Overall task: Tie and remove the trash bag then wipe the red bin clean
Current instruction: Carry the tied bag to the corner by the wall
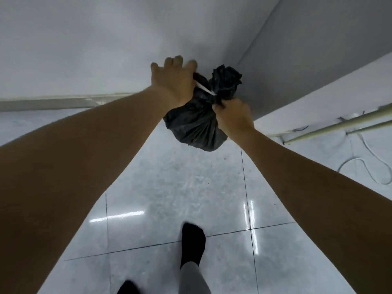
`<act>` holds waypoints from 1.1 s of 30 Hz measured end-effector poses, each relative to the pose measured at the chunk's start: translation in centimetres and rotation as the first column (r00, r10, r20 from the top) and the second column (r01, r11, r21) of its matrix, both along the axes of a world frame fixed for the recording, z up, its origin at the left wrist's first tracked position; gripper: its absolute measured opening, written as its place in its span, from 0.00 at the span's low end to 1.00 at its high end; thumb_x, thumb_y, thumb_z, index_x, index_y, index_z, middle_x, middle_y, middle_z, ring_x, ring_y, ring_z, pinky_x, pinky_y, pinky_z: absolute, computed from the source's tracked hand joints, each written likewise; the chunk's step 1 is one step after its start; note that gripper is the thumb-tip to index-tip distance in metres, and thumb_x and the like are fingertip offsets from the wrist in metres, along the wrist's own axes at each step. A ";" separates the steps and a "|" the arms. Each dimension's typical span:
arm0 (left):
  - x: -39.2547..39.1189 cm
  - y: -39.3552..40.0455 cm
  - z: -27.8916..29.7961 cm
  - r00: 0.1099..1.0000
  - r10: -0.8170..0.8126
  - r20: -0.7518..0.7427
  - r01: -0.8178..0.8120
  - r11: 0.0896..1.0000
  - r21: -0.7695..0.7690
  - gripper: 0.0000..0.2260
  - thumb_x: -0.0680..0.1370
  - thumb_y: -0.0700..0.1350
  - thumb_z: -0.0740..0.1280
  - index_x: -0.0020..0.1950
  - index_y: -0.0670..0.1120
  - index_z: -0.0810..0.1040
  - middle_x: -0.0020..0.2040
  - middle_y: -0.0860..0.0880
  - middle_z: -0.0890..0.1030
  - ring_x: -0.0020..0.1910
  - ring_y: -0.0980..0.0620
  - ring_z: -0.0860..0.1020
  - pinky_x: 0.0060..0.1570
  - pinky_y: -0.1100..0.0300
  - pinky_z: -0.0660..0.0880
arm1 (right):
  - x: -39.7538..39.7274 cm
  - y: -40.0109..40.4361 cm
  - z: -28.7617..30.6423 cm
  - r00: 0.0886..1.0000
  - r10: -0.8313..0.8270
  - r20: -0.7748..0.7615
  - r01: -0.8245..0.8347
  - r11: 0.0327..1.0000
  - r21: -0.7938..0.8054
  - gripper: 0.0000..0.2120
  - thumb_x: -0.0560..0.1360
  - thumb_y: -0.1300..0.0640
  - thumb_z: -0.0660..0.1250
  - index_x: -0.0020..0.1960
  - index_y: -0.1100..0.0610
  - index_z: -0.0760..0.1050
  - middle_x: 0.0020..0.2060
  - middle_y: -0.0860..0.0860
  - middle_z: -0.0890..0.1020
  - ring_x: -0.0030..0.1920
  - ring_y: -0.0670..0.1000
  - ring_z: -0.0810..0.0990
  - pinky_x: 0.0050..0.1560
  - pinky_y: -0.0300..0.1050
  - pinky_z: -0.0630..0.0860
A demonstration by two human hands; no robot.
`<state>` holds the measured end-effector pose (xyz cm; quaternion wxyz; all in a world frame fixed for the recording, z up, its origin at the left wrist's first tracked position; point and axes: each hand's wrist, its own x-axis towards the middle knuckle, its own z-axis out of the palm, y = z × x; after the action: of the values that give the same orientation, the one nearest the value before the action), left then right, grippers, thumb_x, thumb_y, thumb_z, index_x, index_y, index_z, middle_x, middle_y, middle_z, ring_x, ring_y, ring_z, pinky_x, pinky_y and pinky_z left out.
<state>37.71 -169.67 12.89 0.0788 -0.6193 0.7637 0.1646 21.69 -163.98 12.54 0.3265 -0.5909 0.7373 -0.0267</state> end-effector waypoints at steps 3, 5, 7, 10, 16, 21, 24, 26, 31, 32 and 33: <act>-1.9 -1.0 -2.4 0.999 0.053 0.013 -0.052 0.998 -0.026 0.27 0.81 0.51 0.57 0.78 0.50 0.54 0.79 0.41 0.54 0.78 0.41 0.51 0.69 0.32 0.51 | -0.4 -1.7 -2.6 0.988 -0.149 0.049 0.145 0.987 0.075 0.17 0.80 0.52 0.57 0.53 0.63 0.78 0.49 0.61 0.83 0.51 0.62 0.82 0.53 0.56 0.79; -2.9 -1.0 -4.0 0.998 0.055 0.013 -0.055 0.998 -0.004 0.30 0.81 0.52 0.57 0.79 0.50 0.48 0.80 0.41 0.50 0.78 0.41 0.49 0.69 0.31 0.50 | -0.4 -2.4 -4.2 0.981 -0.183 0.064 0.175 0.978 0.115 0.16 0.80 0.53 0.58 0.54 0.65 0.78 0.49 0.62 0.83 0.51 0.62 0.82 0.54 0.58 0.79; -3.6 -0.8 -5.4 1.000 0.024 0.016 -0.024 0.999 0.048 0.32 0.81 0.52 0.57 0.80 0.51 0.44 0.80 0.42 0.47 0.78 0.41 0.49 0.69 0.30 0.50 | -0.4 -2.9 -5.4 0.973 -0.214 0.091 0.202 0.972 0.124 0.15 0.80 0.54 0.59 0.53 0.65 0.77 0.48 0.61 0.84 0.49 0.62 0.83 0.53 0.58 0.80; -4.0 -0.8 -6.7 0.999 -0.038 0.021 0.035 0.990 0.138 0.32 0.81 0.52 0.57 0.80 0.53 0.41 0.81 0.45 0.45 0.78 0.42 0.48 0.69 0.30 0.49 | -0.5 -3.6 -6.7 0.957 -0.264 0.120 0.248 0.960 0.132 0.13 0.80 0.53 0.59 0.52 0.64 0.74 0.48 0.60 0.84 0.48 0.60 0.84 0.52 0.56 0.81; -4.6 -1.4 -6.1 1.000 0.017 -0.026 -0.010 0.975 0.224 0.37 0.79 0.46 0.59 0.80 0.48 0.38 0.80 0.44 0.49 0.76 0.40 0.58 0.70 0.36 0.57 | -0.3 -4.6 -6.6 0.845 -0.463 0.266 0.392 0.876 0.282 0.20 0.78 0.49 0.65 0.60 0.64 0.72 0.45 0.57 0.80 0.46 0.61 0.84 0.51 0.58 0.81; -4.7 -1.5 -4.8 0.999 0.038 -0.036 -0.027 0.964 0.266 0.37 0.79 0.46 0.61 0.79 0.46 0.39 0.78 0.43 0.59 0.68 0.37 0.70 0.64 0.41 0.64 | -1.8 -4.5 -5.3 0.765 -0.587 0.267 0.431 0.774 0.464 0.19 0.75 0.44 0.69 0.48 0.59 0.68 0.37 0.53 0.76 0.41 0.58 0.84 0.42 0.57 0.82; -4.8 -1.0 -4.2 0.999 0.035 -0.027 -0.025 0.949 0.314 0.36 0.79 0.42 0.59 0.80 0.44 0.39 0.74 0.40 0.65 0.66 0.36 0.71 0.64 0.42 0.67 | -2.8 -4.2 -4.6 0.761 -0.600 0.247 0.407 0.738 0.538 0.19 0.73 0.48 0.72 0.54 0.57 0.68 0.40 0.52 0.77 0.36 0.54 0.81 0.31 0.48 0.77; -4.7 -0.5 -3.9 1.000 0.018 -0.005 -0.016 0.941 0.338 0.35 0.79 0.39 0.58 0.79 0.42 0.40 0.71 0.37 0.69 0.64 0.35 0.73 0.63 0.42 0.69 | -3.1 -3.8 -4.1 0.807 -0.553 0.207 0.360 0.738 0.571 0.17 0.74 0.53 0.72 0.56 0.60 0.71 0.45 0.54 0.80 0.36 0.53 0.81 0.29 0.47 0.75; -4.2 1.2 -2.4 1.000 0.015 0.027 -0.024 0.938 0.345 0.33 0.80 0.41 0.58 0.80 0.44 0.42 0.73 0.39 0.66 0.68 0.37 0.69 0.65 0.43 0.67 | -2.9 -2.9 -2.0 0.830 -0.526 0.186 0.325 0.726 0.606 0.13 0.78 0.58 0.65 0.59 0.61 0.68 0.44 0.54 0.77 0.40 0.54 0.81 0.31 0.49 0.75; -4.0 1.5 -1.7 0.999 0.017 0.029 -0.026 0.939 0.344 0.33 0.80 0.42 0.58 0.80 0.45 0.43 0.74 0.39 0.64 0.69 0.37 0.68 0.66 0.43 0.67 | -2.9 -2.8 -1.5 0.847 -0.497 0.189 0.312 0.753 0.580 0.12 0.78 0.58 0.63 0.59 0.61 0.68 0.47 0.55 0.77 0.44 0.56 0.81 0.36 0.51 0.77; -3.9 1.8 -1.2 1.000 0.014 0.026 -0.021 0.940 0.340 0.32 0.80 0.43 0.57 0.80 0.45 0.44 0.75 0.39 0.63 0.70 0.36 0.67 0.66 0.43 0.66 | -2.9 -2.8 -1.0 0.885 -0.431 0.179 0.282 0.800 0.530 0.11 0.78 0.58 0.62 0.58 0.62 0.70 0.50 0.57 0.78 0.49 0.58 0.81 0.44 0.53 0.79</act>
<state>33.81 -167.90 11.74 0.1918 -0.6050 0.7172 0.2877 18.75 -166.74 11.55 0.5584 -0.3272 0.7622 0.0125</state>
